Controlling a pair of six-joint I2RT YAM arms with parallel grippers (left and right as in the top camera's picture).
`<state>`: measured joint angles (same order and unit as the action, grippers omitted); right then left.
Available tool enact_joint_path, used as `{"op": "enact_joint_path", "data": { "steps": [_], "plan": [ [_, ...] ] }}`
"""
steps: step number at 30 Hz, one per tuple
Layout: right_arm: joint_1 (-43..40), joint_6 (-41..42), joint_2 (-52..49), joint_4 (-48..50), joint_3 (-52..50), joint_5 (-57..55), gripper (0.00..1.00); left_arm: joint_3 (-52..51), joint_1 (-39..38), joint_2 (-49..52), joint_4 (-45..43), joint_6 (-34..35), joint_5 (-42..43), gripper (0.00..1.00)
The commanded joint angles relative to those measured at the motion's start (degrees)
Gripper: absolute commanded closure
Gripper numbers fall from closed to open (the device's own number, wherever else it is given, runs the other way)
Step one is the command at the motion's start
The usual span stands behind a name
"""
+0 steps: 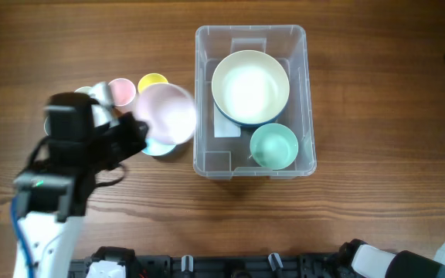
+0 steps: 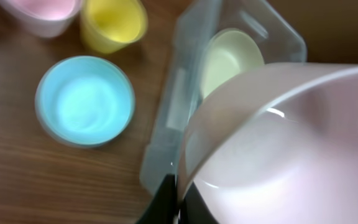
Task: Pack container
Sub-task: 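Carry the pink bowl into the container and set it on the green bowl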
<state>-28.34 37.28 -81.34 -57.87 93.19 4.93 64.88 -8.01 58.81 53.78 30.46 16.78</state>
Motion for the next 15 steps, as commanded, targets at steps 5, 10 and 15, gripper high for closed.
{"op": "enact_joint_path", "data": {
  "steps": [5, 10, 15],
  "plan": [
    [-0.02, 0.39, -0.22, 0.00, 0.17, 0.28, 0.00, 0.26, -27.80, 17.59, -11.63, -5.01, -8.33, 0.96],
    [-0.02, 0.42, -0.22, 0.00, 0.17, 0.28, 0.00, 0.28, -32.28, 29.90, -19.85, -6.47, -5.75, 0.96],
    [-0.02, 0.42, -0.22, 0.00, 0.17, 0.28, 0.00, 0.28, -32.39, 35.78, -24.92, -7.63, -3.78, 0.89]
  ]
}}
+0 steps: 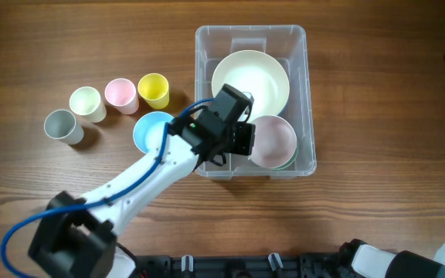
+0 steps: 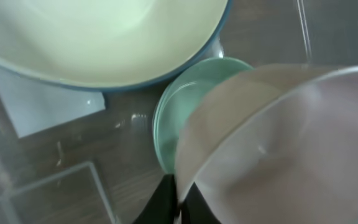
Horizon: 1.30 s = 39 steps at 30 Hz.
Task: Pack container
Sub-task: 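Carry the pink bowl into the container and set it on the green bowl, then reach the left gripper to the light-blue bowl and grasp its rim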
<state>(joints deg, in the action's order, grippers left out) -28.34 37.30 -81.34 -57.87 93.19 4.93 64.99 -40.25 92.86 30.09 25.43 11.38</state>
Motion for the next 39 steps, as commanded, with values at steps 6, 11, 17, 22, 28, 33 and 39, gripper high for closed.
{"op": "enact_joint_path", "data": {
  "steps": [6, 11, 17, 22, 28, 33, 39],
  "plan": [
    [-0.02, 0.39, -0.22, 0.00, 0.17, 0.28, 0.01, 5.53, 0.94, -0.46, 6.47, -2.73, 0.83, 0.64],
    [-0.02, 0.39, -0.22, 0.00, 0.17, 0.28, 0.00, 16.63, 4.79, -4.20, 24.22, -1.86, -9.03, 0.61],
    [-0.02, 0.39, -0.22, 0.00, 0.17, 0.28, 0.00, 16.87, 18.51, -6.40, 38.38, 7.67, -15.50, 0.51],
    [-0.02, 0.39, -0.22, 0.00, 0.17, 0.28, 0.00, 10.03, 28.48, -4.07, 37.40, 8.52, -12.70, 0.48],
    [-0.02, 0.39, -0.22, 0.00, 0.17, 0.28, 0.00, 0.24, 33.75, -1.38, 27.15, 7.56, -11.65, 0.45],
    [-0.02, 0.39, -0.22, 0.00, 0.17, 0.28, 0.00, -1.40, 33.62, 3.23, 24.15, 6.51, -11.67, 0.51],
    [-0.02, 0.39, -0.22, 0.00, 0.17, 0.28, 0.00, -1.42, 33.62, 10.43, 26.95, 6.56, -11.41, 0.58]
  ]
}}
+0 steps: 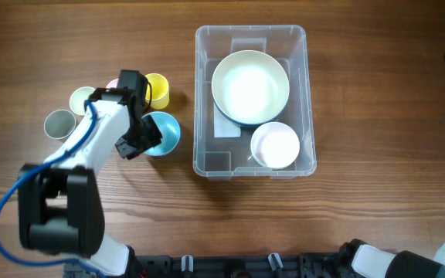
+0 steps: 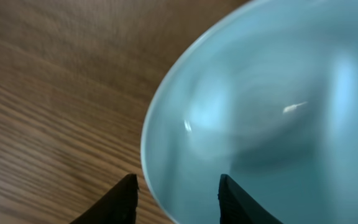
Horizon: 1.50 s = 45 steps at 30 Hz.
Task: Pack container
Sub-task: 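Reach the left gripper to the light-blue bowl and grasp its rim, then lower the light-blue bowl onto the pink bowl and open the gripper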
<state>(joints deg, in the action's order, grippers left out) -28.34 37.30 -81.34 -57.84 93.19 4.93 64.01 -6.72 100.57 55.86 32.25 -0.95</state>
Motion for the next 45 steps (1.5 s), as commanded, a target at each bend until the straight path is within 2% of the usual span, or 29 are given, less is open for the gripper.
{"op": "enact_joint_path", "data": {
  "steps": [1, 2, 3, 4, 5, 10, 16, 20, 24, 28, 30, 33, 38, 40, 43, 45],
  "plan": [
    [-0.02, 0.37, -0.22, -0.02, 0.17, 0.28, 0.00, -0.44, 0.09, 3.13, 1.14, -0.24, 0.90, 0.58],
    [-0.02, 0.39, -0.22, -0.02, 0.17, 0.28, 0.00, -0.44, 0.11, 3.39, 0.87, -0.24, 0.90, 0.58],
    [-0.02, 0.37, -0.22, -0.02, 0.17, 0.28, 0.01, -0.42, 0.13, 3.50, 0.48, -0.24, 0.90, 0.66],
    [-0.02, 0.37, -0.22, -0.02, 0.17, 0.28, 0.00, -0.42, 0.15, 3.45, 0.24, -0.24, 0.90, 0.88],
    [-0.02, 0.39, -0.22, -0.02, 0.17, 0.28, 0.00, -0.42, 0.13, 3.32, 0.28, -0.26, 0.90, 0.96],
    [-0.02, 0.37, -0.22, -0.02, 0.17, 0.28, 0.00, 1.73, 0.15, -1.11, 7.23, -0.28, 0.83, 0.96],
    [-0.02, 0.37, -0.22, -0.02, 0.17, 0.28, 0.00, 12.76, 0.13, -15.54, 18.01, -0.28, -0.44, 0.96],
    [-0.02, 0.37, -0.22, -0.02, 0.17, 0.28, 0.00, 18.05, -1.31, -23.34, 15.28, -0.70, 0.24, 0.96],
    [-0.02, 0.39, -0.22, -0.02, 0.17, 0.28, 0.00, 18.10, -8.44, -25.97, 6.78, -3.37, 9.14, 0.96],
    [-0.02, 0.37, -0.22, -0.02, 0.17, 0.28, 0.00, 18.08, -22.88, -19.04, 1.55, -4.96, 9.22, 0.96],
    [-0.02, 0.39, -0.22, -0.02, 0.17, 0.28, 0.00, 18.08, -27.67, -14.80, 0.72, -5.29, 7.85, 0.96],
    [-0.02, 0.37, -0.22, -0.02, 0.17, 0.28, 0.00, 18.08, -33.24, -7.17, -0.74, -6.58, 6.93, 0.96],
    [-0.02, 0.39, -0.22, -0.02, 0.17, 0.28, 0.00, 18.08, -38.10, 1.07, -3.04, -8.52, 6.91, 0.96],
    [-0.02, 0.37, -0.22, -0.02, 0.17, 0.28, 0.01, 18.08, -38.64, 2.40, -4.48, -9.60, 6.91, 0.92],
    [-0.02, 0.37, -0.22, -0.02, 0.17, 0.28, 0.00, 18.10, -38.73, 2.82, -7.78, -10.97, 6.88, 0.76],
    [-0.02, 0.37, -0.22, -0.02, 0.17, 0.28, 0.00, 19.28, -38.14, 2.54, -7.63, -12.41, 6.27, 0.59]
  ]
}}
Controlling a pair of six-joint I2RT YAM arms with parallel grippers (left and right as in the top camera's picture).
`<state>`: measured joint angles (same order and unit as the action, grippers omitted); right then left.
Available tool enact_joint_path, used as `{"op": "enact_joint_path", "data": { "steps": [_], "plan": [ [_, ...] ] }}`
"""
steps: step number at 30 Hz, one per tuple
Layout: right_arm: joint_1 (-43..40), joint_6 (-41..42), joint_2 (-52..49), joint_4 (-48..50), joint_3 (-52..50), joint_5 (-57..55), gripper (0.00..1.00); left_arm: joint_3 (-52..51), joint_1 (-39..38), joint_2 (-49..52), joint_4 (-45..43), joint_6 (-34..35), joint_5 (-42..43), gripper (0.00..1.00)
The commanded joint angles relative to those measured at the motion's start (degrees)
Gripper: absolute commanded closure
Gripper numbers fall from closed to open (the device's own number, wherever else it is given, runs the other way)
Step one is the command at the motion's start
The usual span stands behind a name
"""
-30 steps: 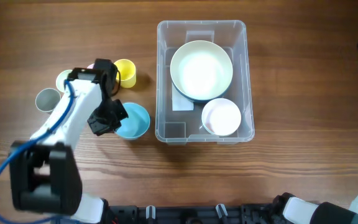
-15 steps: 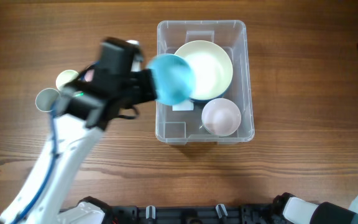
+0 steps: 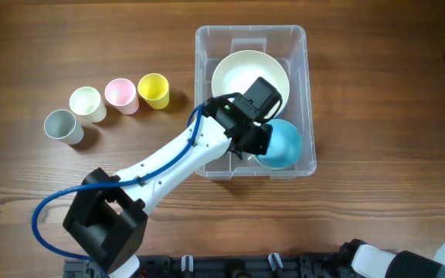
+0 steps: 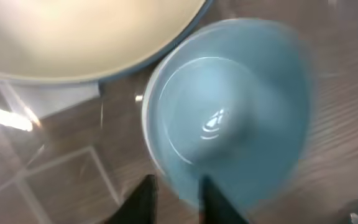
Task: Pack container
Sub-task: 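Lower the light-blue bowl onto the pink bowl and open the gripper, then reach the left gripper to the gray cup and grasp it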
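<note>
The clear plastic container (image 3: 250, 31) holds a large cream bowl (image 3: 242, 77) at its far end. A blue bowl (image 3: 284, 143) sits at its near right end, blurred in the left wrist view (image 4: 229, 137). My left gripper (image 3: 257, 147) reaches into the container at that bowl's left rim. Its fingers (image 4: 145, 199) stand apart on either side of the rim (image 4: 178, 202) without pinching it, so it is open. The pink and green bowls are hidden under the blue one. My right gripper is out of view.
Several small cups stand in a row left of the container: grey (image 3: 60, 126), cream (image 3: 86, 103), pink (image 3: 120, 94), yellow (image 3: 154, 89). A flat pale card (image 4: 48, 99) lies on the container floor beside the cream bowl (image 4: 73, 37).
The blue bowl has gone from the table left of the container into its near right end, on top of the pink bowl. My left gripper went with it and stands open at its rim.
My left gripper held the pink bowl left of the container, then held it over the green bowl inside. Later the pink bowl lay nested there and the gripper stood open at the blue bowl on the table. Now the blue bowl is in the container too.
</note>
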<state>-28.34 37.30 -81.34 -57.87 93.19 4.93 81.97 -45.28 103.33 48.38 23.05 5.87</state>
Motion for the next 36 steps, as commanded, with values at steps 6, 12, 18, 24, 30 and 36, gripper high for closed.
{"op": "enact_joint_path", "data": {
  "steps": [6, 12, 18, 24, 30, 36],
  "plan": [
    [-0.02, 0.39, -0.22, 0.00, 0.17, 0.28, 0.00, 11.54, 5.77, -3.21, 13.79, -2.97, -8.79, 0.49],
    [-0.02, 0.37, -0.22, 0.00, 0.17, 0.28, 0.00, 16.94, 23.63, -10.16, 26.36, 4.96, -18.14, 0.30],
    [-0.02, 0.39, -0.22, 0.00, 0.17, 0.28, 0.00, 16.09, 56.63, -8.74, 29.68, 7.65, -10.43, 0.25],
    [-0.02, 0.37, -0.22, 0.00, 0.17, 0.28, 0.00, 12.11, 73.61, -2.78, 27.65, 7.65, -2.54, 0.26],
    [-0.02, 0.37, -0.22, 0.00, 0.17, 0.28, 0.00, 4.48, 75.91, 2.40, 20.31, 5.25, 2.89, 0.39],
    [-0.02, 0.39, -0.22, 0.00, 0.17, 0.28, 0.00, -2.51, 76.28, 2.60, 13.90, 6.16, -1.77, 0.40]
  ]
}}
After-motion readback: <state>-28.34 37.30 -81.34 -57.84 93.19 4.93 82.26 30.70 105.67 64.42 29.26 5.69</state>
